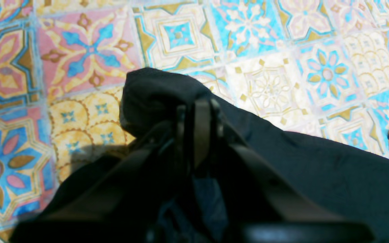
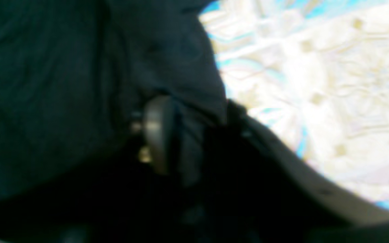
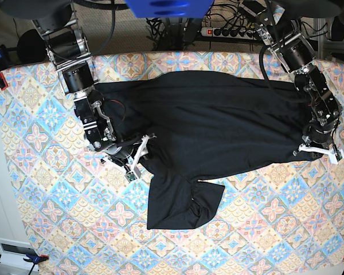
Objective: Layout the t-shirt on the table in an organized manner, then fold the t-shirt properly
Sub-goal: 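Fold the held edge with both grippers over the shirt body toward the hem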
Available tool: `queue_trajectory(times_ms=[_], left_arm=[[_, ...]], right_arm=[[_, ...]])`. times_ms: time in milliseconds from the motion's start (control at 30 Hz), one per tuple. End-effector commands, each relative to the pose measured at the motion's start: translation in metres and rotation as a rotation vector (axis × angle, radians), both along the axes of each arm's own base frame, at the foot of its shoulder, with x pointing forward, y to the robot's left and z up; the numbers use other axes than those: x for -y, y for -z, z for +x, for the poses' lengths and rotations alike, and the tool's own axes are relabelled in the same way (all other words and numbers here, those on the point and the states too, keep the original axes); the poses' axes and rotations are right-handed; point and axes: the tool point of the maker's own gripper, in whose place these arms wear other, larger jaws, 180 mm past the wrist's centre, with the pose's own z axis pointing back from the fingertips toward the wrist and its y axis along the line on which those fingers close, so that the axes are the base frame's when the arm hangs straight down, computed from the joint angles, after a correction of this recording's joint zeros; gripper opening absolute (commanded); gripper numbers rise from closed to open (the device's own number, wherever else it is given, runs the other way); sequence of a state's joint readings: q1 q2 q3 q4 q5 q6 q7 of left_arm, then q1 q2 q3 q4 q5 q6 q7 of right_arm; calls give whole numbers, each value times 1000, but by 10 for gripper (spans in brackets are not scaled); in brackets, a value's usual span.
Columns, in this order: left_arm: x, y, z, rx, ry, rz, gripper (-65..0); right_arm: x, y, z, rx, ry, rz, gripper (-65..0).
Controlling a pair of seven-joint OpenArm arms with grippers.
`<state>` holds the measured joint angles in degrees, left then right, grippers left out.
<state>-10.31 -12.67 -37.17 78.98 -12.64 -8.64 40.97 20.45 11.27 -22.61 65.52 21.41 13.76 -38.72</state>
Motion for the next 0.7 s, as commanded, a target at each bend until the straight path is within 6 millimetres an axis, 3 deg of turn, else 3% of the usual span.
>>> queue_trajectory(times_ms=[0, 67, 133, 333, 500, 667], left_arm=[[-9, -23, 10, 63, -6, 30, -642], [-9, -23, 10, 64, -6, 29, -642], [-8, -23, 10, 64, -4, 28, -642], [-8, -21, 8, 59, -6, 27, -642], [-9, -16, 3, 45, -6, 28, -642], [-10, -17, 3, 48, -7, 31, -642]], right_arm=[[-2, -12, 9, 26, -6, 13, -503], [-4, -17, 12, 50, -5, 27, -604], [-6, -20, 14, 74, -3, 41, -650], [-15, -50, 20, 163, -28, 67, -644], [0, -76, 28, 233, 23, 98, -649], [-1, -74, 13, 232, 21, 112, -649]])
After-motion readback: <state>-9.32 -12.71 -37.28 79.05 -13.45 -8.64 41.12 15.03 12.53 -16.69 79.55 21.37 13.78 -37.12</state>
